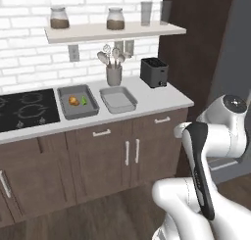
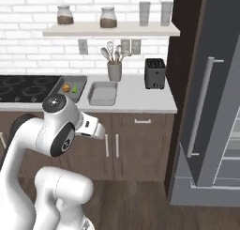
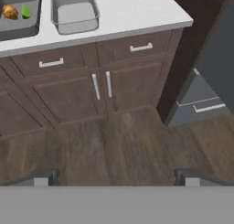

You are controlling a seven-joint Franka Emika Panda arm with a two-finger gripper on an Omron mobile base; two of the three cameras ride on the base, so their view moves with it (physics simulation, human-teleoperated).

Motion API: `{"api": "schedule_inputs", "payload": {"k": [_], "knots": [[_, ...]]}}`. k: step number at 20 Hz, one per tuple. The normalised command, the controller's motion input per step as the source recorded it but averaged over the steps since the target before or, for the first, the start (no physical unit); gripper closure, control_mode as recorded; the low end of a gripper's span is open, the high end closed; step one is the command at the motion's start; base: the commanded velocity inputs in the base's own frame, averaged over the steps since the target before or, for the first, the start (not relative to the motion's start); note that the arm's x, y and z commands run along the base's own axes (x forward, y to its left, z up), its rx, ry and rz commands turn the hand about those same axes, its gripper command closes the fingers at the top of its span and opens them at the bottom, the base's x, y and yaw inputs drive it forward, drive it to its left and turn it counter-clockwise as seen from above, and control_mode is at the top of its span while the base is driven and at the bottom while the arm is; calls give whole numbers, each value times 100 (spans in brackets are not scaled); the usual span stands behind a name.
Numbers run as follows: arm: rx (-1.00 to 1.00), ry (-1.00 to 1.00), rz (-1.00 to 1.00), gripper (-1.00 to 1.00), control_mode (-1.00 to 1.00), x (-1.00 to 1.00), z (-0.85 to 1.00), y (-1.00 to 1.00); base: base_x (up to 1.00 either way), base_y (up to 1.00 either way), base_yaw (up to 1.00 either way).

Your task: Place one lemon wedge and one chicken drumstick in each tupperware on the nearby counter, to pack two identical lunches.

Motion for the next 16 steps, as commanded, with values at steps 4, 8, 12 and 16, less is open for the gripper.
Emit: {"api": "schedule_inputs", "payload": {"k": [4, 8, 12, 16], "knots": [[0, 0, 0, -100, 100, 0, 0, 0, -2, -87, -31], [0, 0, 0, -100, 100, 0, 0, 0, 3, -81, -53], [0, 0, 0, -100, 100, 0, 0, 0, 26, -88, -55], [0, 0, 0, -100, 100, 0, 0, 0, 38, -98, -56]]}}
